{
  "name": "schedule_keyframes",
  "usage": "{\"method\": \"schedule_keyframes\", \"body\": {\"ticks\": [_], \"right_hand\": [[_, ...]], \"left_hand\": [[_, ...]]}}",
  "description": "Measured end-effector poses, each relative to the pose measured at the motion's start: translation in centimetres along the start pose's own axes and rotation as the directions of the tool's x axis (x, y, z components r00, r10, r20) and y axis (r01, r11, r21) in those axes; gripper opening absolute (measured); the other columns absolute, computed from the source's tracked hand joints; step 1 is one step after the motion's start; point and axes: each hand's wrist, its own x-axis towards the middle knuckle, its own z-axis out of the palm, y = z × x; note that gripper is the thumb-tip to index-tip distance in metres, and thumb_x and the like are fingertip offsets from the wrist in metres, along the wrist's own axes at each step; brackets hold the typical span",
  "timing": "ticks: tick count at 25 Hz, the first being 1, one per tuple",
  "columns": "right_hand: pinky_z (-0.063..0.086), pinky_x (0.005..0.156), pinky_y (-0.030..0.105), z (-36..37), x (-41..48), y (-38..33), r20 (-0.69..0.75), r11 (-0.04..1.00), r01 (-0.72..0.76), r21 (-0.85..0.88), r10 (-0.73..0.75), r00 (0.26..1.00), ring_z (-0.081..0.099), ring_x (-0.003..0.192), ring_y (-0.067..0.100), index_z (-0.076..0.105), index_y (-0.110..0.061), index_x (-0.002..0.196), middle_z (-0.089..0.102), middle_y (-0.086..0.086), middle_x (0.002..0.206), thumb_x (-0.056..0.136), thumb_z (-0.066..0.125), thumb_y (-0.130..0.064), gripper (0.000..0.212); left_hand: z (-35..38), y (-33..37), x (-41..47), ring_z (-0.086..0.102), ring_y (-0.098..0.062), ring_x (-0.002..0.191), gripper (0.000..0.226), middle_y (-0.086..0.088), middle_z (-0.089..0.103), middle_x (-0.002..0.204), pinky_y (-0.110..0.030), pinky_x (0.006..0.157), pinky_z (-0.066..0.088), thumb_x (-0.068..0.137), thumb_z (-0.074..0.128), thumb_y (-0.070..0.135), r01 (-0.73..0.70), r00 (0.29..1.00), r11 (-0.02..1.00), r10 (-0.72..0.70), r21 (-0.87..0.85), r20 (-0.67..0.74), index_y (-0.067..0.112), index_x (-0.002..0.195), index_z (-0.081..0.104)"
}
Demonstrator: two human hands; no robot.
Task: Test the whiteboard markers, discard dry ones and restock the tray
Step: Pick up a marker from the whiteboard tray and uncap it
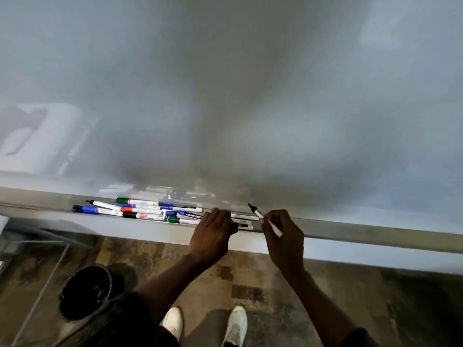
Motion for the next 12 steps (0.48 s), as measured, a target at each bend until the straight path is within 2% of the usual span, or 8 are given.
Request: {"method": "schedule_keyframes", "body": {"ticks": [3, 5, 8, 10, 12], "right_hand": [[0.060, 0.066, 0.029, 2.0, 0.2, -6.8, -0.026, 0.981, 0.060, 0.182, -0.056, 0.998, 0.072, 0.079, 0.007, 0.074, -0.018, 0.097, 0.075, -0.012, 0.087, 0.090, 0.082, -0.015, 0.011], [0.063, 0.067, 0.031, 3.4, 0.8, -11.5, -0.073, 0.954, 0.138, 0.266, -0.123, 0.990, 0.075, 0.081, 0.012, 0.077, -0.017, 0.096, 0.077, -0.010, 0.089, 0.087, 0.083, -0.015, 0.010], [0.062, 0.056, 0.043, 4.8, 2.7, -19.4, -0.185, 0.886, 0.241, 0.396, -0.180, 0.966, 0.073, 0.067, 0.023, 0.077, -0.018, 0.094, 0.076, -0.003, 0.082, 0.088, 0.081, -0.009, 0.012], [0.060, 0.048, 0.042, 5.3, 3.9, -24.9, -0.261, 0.838, 0.283, 0.467, -0.176, 0.949, 0.072, 0.060, 0.027, 0.079, -0.016, 0.104, 0.077, 0.001, 0.083, 0.089, 0.079, -0.011, 0.016], [0.061, 0.050, 0.039, 5.5, 5.0, -29.9, -0.351, 0.789, 0.371, 0.490, -0.211, 0.912, 0.075, 0.067, 0.028, 0.078, -0.013, 0.116, 0.079, 0.002, 0.091, 0.091, 0.077, -0.012, 0.025]], "left_hand": [[-3.7, -3.3, -2.0, 0.048, -0.023, 0.089, 0.021, 0.000, 0.055, 0.099, -0.036, 0.075, 0.041, 0.092, 0.081, 0.014, 0.173, 0.980, 0.985, -0.174, -0.018, -0.094, 0.017, 0.101, 0.062], [-6.8, -5.8, -2.5, 0.048, -0.022, 0.092, 0.025, 0.000, 0.055, 0.105, -0.033, 0.079, 0.039, 0.091, 0.080, 0.008, 0.235, 0.953, 0.971, -0.238, -0.039, -0.188, 0.016, 0.104, 0.060], [-13.5, -9.7, -1.2, 0.055, -0.027, 0.109, 0.014, -0.005, 0.057, 0.120, -0.032, 0.089, 0.037, 0.097, 0.063, 0.011, 0.150, 0.903, 0.986, -0.164, -0.067, -0.396, 0.015, 0.109, 0.057], [-19.4, -12.1, 1.0, 0.053, -0.032, 0.127, 0.014, -0.007, 0.054, 0.129, -0.034, 0.099, 0.036, 0.098, 0.054, 0.014, 0.077, 0.844, 0.995, -0.101, -0.068, -0.527, 0.015, 0.112, 0.054], [-25.4, -14.3, 3.3, 0.049, -0.033, 0.138, 0.013, -0.010, 0.055, 0.132, -0.036, 0.107, 0.035, 0.099, 0.053, 0.013, 0.023, 0.767, 0.998, -0.060, -0.066, -0.639, 0.015, 0.112, 0.053]]}}
